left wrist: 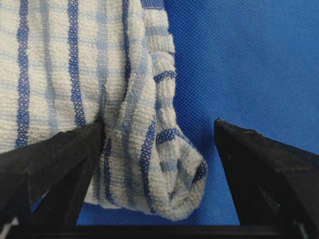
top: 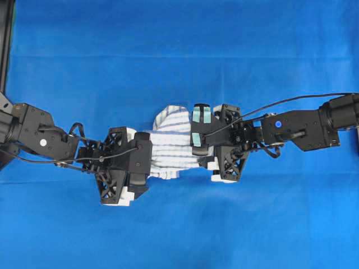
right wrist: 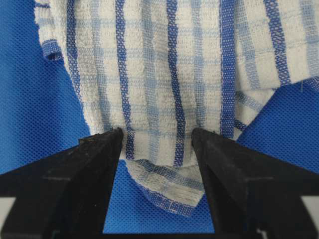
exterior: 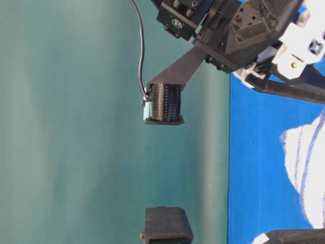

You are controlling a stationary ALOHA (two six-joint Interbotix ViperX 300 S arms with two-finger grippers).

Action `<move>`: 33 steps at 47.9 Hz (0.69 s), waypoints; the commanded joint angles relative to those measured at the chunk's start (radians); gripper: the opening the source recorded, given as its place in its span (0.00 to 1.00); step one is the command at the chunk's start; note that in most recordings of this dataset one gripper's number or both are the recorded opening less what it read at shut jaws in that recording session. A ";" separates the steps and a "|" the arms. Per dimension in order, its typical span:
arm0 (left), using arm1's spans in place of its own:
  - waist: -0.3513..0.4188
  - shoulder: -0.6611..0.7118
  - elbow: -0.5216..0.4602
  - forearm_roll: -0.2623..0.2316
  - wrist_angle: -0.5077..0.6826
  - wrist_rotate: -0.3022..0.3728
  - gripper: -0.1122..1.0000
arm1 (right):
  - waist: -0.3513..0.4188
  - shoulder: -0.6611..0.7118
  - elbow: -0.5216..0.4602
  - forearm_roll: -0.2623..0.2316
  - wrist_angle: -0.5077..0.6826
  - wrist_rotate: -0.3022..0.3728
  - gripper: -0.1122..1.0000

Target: Lift the towel with both arms.

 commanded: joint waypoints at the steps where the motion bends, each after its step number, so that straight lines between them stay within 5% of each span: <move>1: 0.005 -0.005 -0.006 -0.003 -0.002 -0.002 0.89 | 0.002 -0.012 -0.012 0.002 -0.015 0.000 0.65; 7: 0.008 -0.006 -0.006 -0.003 0.005 -0.002 0.81 | 0.002 -0.012 -0.014 0.002 -0.035 0.000 0.48; 14: 0.009 -0.008 -0.006 -0.003 0.021 0.000 0.47 | 0.003 -0.014 -0.015 0.002 -0.031 0.000 0.14; 20: 0.015 -0.015 -0.006 -0.003 0.040 0.000 0.19 | 0.002 -0.018 -0.015 0.003 -0.029 0.000 0.14; 33: 0.026 -0.092 -0.020 -0.003 0.126 0.000 0.19 | 0.002 -0.081 -0.015 0.021 -0.014 0.002 0.14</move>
